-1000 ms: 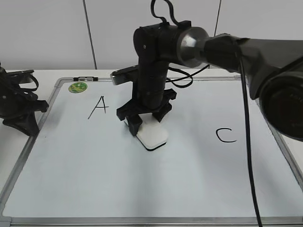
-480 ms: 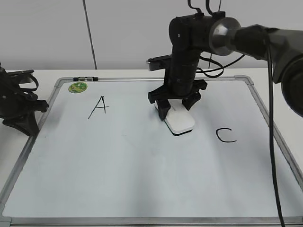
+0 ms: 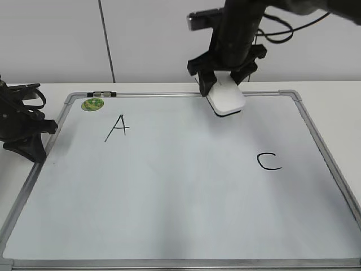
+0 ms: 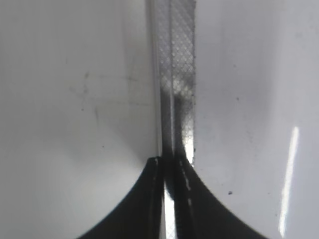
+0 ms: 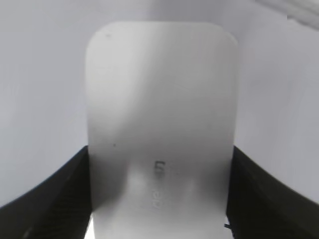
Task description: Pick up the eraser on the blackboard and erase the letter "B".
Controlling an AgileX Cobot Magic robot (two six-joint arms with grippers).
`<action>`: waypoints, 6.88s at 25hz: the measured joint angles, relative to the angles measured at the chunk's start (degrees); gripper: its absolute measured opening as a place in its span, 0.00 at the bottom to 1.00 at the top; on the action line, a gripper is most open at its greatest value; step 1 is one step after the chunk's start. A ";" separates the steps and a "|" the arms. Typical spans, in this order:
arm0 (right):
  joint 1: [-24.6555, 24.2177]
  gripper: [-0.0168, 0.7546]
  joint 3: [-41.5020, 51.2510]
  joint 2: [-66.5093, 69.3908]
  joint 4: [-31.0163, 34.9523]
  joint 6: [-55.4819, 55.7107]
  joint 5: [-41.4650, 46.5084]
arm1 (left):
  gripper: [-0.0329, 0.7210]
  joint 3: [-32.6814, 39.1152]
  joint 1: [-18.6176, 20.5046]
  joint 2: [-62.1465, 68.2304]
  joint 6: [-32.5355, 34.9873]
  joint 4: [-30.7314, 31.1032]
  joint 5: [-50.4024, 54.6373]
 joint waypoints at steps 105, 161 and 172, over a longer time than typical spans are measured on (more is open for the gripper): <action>-19.04 0.79 20.40 -43.77 2.17 -6.35 1.56 | 0.76 -23.91 -3.76 -23.93 -4.14 1.86 21.21; -19.04 0.78 89.33 -116.38 -1.56 -4.12 2.44 | 0.72 48.34 -4.49 -108.77 -8.08 11.94 21.56; -19.04 0.78 93.71 -116.60 -0.35 -3.79 -4.51 | 0.72 51.01 -4.49 -109.12 -8.17 12.17 13.75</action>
